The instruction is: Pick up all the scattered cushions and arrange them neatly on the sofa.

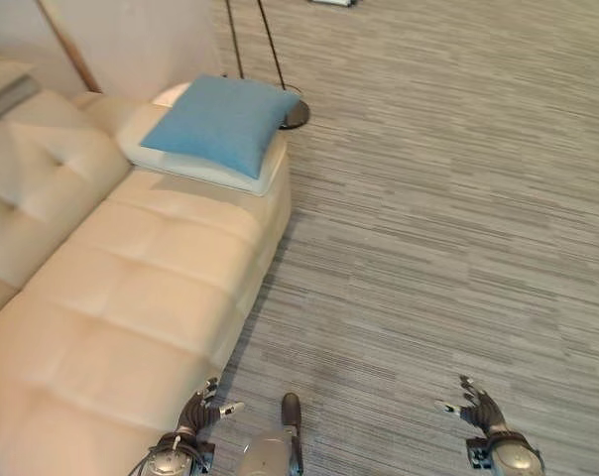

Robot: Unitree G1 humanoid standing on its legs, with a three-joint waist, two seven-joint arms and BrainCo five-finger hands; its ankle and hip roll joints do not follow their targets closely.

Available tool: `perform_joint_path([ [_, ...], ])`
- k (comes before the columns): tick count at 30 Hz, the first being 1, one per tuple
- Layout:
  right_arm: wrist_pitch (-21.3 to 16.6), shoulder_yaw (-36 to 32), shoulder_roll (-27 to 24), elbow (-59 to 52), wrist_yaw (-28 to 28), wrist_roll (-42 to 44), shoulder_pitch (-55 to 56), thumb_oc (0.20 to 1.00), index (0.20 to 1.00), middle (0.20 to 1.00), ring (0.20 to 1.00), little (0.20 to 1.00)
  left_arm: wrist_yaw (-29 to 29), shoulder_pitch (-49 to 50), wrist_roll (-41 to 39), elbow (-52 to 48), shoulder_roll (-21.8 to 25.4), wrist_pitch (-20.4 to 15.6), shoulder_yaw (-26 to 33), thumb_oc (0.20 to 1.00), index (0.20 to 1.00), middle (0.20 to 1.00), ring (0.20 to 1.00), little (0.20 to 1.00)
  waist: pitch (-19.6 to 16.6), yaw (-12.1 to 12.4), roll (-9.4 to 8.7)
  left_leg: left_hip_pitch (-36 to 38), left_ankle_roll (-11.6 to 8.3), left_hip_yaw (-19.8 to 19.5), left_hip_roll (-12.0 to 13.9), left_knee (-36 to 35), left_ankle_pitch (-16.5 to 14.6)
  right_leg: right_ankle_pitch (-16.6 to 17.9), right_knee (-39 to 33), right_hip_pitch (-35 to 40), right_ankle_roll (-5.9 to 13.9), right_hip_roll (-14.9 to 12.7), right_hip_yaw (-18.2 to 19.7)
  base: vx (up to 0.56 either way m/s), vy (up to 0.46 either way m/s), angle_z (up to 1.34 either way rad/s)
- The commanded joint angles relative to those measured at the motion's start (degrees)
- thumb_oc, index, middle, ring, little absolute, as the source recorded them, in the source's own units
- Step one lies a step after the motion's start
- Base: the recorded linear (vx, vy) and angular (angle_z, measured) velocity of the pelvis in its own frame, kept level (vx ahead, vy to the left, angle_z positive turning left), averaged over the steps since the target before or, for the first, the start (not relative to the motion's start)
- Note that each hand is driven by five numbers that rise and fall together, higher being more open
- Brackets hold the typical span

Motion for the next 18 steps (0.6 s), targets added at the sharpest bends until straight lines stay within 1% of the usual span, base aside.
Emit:
perform_joint_path([
  [1, -1.9, -1.3, -0.3, -1.2, -0.3, -1.4, -5.5, 1.0, 1.0, 1.0, 1.0, 1.0, 0.9, -1.2, 0.7, -4.3, 2.4, -1.6, 1.4, 1.0, 1.0, 1.0, 1.0, 1.0, 2.4, 2.4, 0.77, 0.9, -2.75, -0.3, 2.9, 4.5, -6.8, 21.5, -7.1, 2.6, 3.7, -4.7, 0.3, 0.29, 0.131, -0.12],
  [2, -1.8, -1.1, -0.4, -1.5, -0.1, -1.6, -5.7, 1.0, 1.0, 1.0, 1.0, 1.0, 1.0, -1.4, 0.8, -3.9, 2.3, -1.8, 1.4, 1.0, 1.0, 1.0, 1.0, 1.0, 2.7, 1.8, 1.42, 3.7, -2.69, -0.8, 2.5, 3.1, -7.6, 19.7, -7.5, 0.3, 2.93, -4.2, -0.6, 0.59, 0.214, -0.17],
  [3, -1.7, -1.3, -0.9, -2.3, -0.2, -1.6, -5.8, 1.0, 1.0, 1.0, 1.0, 1.0, 1.1, -1.9, 1.0, -3.3, 2.1, -1.8, 1.3, 1.0, 1.0, 1.0, 1.0, 1.0, 3.7, 0.1, 2.39, 8.2, -2.78, -1.6, 2.0, 1.2, -9.1, 15.8, -9.7, -5.3, 2.47, -3.0, -3.1, 0.6, 0.15, 0.0],
  [4, -1.8, -1.4, -1.1, -2.6, -0.3, -1.5, -5.9, 1.0, 1.0, 1.0, 1.0, 1.0, 1.2, -2.0, 1.1, -3.3, 2.1, -1.9, 1.2, 1.0, 1.0, 1.0, 1.0, 1.0, 4.2, -0.5, 2.5, 10.0, -2.99, -1.5, 1.9, 0.7, -10.0, 14.6, -13.4, -6.6, 2.36, -3.3, -4.9, 0.45, 0.088, -0.01],
  [5, -1.8, -1.4, -1.1, -2.6, -0.3, -1.5, -6.0, 1.0, 1.0, 1.0, 1.0, 1.0, 1.2, -2.1, 1.1, -3.3, 2.1, -1.9, 1.2, 1.0, 1.0, 1.0, 1.0, 1.0, 4.1, -0.6, 2.62, 9.9, -3.03, -1.5, 2.0, 0.7, -9.8, 14.8, -13.7, -6.5, 2.29, -3.2, -5.0, 0.32, 0.005, 0.15],
  [6, -1.7, -1.7, -1.4, -2.9, -0.4, -1.4, -5.9, 1.0, 1.0, 1.0, 1.0, 1.0, 1.0, -2.0, 1.3, -3.4, 2.0, -2.0, 1.1, 1.0, 1.0, 1.0, 1.0, 1.0, 4.4, -1.1, 2.55, 12.2, -3.34, -1.4, 1.5, -0.1, -11.1, 14.4, -18.3, -8.0, 2.35, -3.3, -6.7, 0.34, -0.013, 0.32],
  [7, -1.6, -1.8, -1.6, -3.3, -0.5, -1.5, -5.8, 1.0, 1.0, 1.0, 1.0, 1.0, 1.0, -2.1, 1.7, -3.2, 1.8, -2.0, 1.2, 1.0, 1.0, 1.0, 1.0, 1.0, 4.7, -1.7, 2.63, 14.7, -3.9, -1.6, 1.1, -0.9, -12.3, 15.0, -23.7, -8.9, 2.68, -3.3, -8.2, 0.58, -0.052, 0.21],
  [8, -1.6, -2.0, -1.7, -3.0, -0.7, -1.6, -5.6, 1.0, 1.0, 1.0, 1.0, 1.0, 1.1, -2.3, 2.1, -2.7, 1.6, -2.2, 1.5, 1.0, 1.0, 1.0, 1.0, 1.0, 4.7, -2.4, 2.45, 17.2, -4.6, -2.1, 0.7, -1.8, -13.6, 16.6, -30.0, -10.8, 3.58, -3.1, -8.8, 0.53, -0.088, 0.18],
  [9, -1.5, -2.2, -1.7, -3.1, -0.6, -1.7, -5.4, 1.0, 1.0, 1.0, 1.0, 1.0, 0.9, -2.3, 2.4, -2.7, 1.6, -2.2, 1.7, 1.0, 1.0, 1.0, 1.0, 1.0, 4.6, -2.9, 2.41, 18.0, -5.13, -2.7, 0.7, -2.0, -14.0, 17.3, -34.6, -10.0, 4.01, -3.1, -8.9, 0.72, -0.169, 0.05],
  [10, -1.4, -2.7, -1.7, -2.9, -0.6, -2.1, -4.9, 1.0, 1.0, 1.0, 1.0, 1.0, 1.1, -2.4, 3.6, -2.1, 1.3, -2.6, 2.2, 1.0, 1.0, 1.0, 1.0, 1.0, 4.3, -3.7, 2.09, 20.1, -6.2, -3.5, 0.4, -1.1, -15.8, 19.8, -39.1, -11.6, 5.18, -3.8, -8.4, 0.49, -0.128, 0.27],
  [11, -1.4, -2.7, -1.8, -2.9, -0.6, -2.1, -4.9, 1.0, 1.0, 1.0, 1.0, 1.0, 1.1, -2.4, 3.6, -2.1, 1.3, -2.6, 2.1, 1.0, 1.0, 1.0, 1.0, 1.0, 4.4, -3.8, 2.33, 20.2, -6.26, -3.7, 0.6, -1.0, -16.0, 19.9, -39.4, -11.2, 5.18, -3.6, -8.6, 0.59, -0.17, 0.38],
  [13, -1.5, -2.9, -2.2, -3.2, -0.2, -2.2, -4.4, 1.0, 1.0, 1.0, 1.0, 1.0, 1.0, -2.1, 3.8, -2.1, 1.1, -2.7, 2.6, 1.0, 1.0, 1.0, 1.0, 1.0, 3.8, -4.2, 2.36, 22.6, -7.55, -4.8, 0.9, 0.3, -15.9, 21.6, -39.3, -11.3, 5.42, -4.2, -9.6, 0.51, -0.184, 0.5],
  [14, -1.7, -2.9, -2.4, -3.7, 0.2, -2.2, -3.8, 1.0, 1.0, 1.0, 1.0, 1.0, 0.8, -1.6, 3.8, -2.2, 0.9, -2.8, 2.7, 1.0, 1.0, 1.0, 1.0, 1.0, 3.1, -4.4, 2.43, 23.7, -8.32, -5.3, 1.3, 1.2, -15.7, 22.3, -39.1, -10.3, 5.01, -4.2, -9.4, 0.59, -0.238, 0.55],
  [15, -1.7, -2.8, -2.6, -3.7, 0.6, -2.0, -3.4, 1.0, 1.0, 1.0, 1.0, 1.0, 0.6, -1.2, 3.9, -2.1, 0.8, -2.9, 2.6, 1.0, 1.0, 1.0, 1.0, 1.0, 2.6, -4.4, 2.98, 24.6, -9.23, -5.6, 2.4, 2.8, -15.1, 22.1, -38.1, -9.2, 4.07, -3.5, -9.2, 0.54, -0.243, 0.72],
  [16, -1.8, -2.8, -2.6, -3.7, 0.8, -1.8, -3.6, 1.0, 1.0, 1.0, 1.0, 1.0, 0.5, -0.9, 3.7, -2.2, 0.6, -2.9, 2.5, 1.0, 1.0, 1.0, 1.0, 1.0, 2.2, -4.7, 3.08, 23.7, -10.08, -5.5, 3.3, 5.5, -13.0, 22.1, -38.0, -8.3, 3.44, -3.4, -9.2, 0.61, -0.399, 0.78],
  [17, -2.1, -2.5, -3.2, -3.3, 0.2, -1.6, -4.7, 1.0, 1.0, 1.0, 1.0, 1.0, 0.6, -1.3, 2.6, -1.7, 0.2, -2.7, 2.1, 1.0, 1.0, 1.0, 1.0, 1.0, 2.5, -4.2, 3.48, 19.0, -12.45, -4.9, 6.7, 18.7, -4.7, 20.3, -36.8, -5.4, 0.9, -2.3, -9.8, 0.39, -0.306, 0.68],
  [18, -2.1, -2.5, -3.1, -3.3, 0.2, -1.6, -4.7, 1.0, 1.0, 1.0, 1.0, 1.0, 0.6, -1.3, 2.5, -1.7, 0.2, -2.7, 2.1, 1.0, 1.0, 1.0, 1.0, 1.0, 2.4, -4.4, 3.28, 18.7, -12.4, -5.0, 6.5, 18.7, -4.5, 20.4, -36.9, -5.6, 0.91, -2.5, -9.8, 0.36, -0.334, 0.56],
])
